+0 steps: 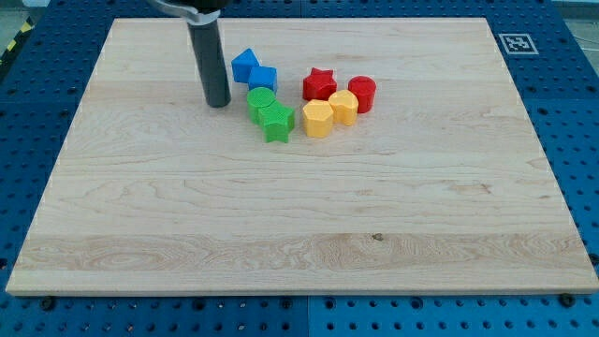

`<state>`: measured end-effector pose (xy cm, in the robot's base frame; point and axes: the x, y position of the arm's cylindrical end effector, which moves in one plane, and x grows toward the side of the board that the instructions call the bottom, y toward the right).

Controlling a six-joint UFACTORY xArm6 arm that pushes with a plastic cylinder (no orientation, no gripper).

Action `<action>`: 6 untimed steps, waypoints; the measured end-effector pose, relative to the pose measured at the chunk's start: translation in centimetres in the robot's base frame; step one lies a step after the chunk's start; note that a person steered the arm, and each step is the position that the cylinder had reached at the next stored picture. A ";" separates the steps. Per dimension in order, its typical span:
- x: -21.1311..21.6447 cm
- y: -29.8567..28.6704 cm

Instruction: Push the green circle to the red star

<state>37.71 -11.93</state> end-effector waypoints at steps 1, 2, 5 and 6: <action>1.8 0.5; 1.8 2.6; 1.6 6.6; 1.5 6.7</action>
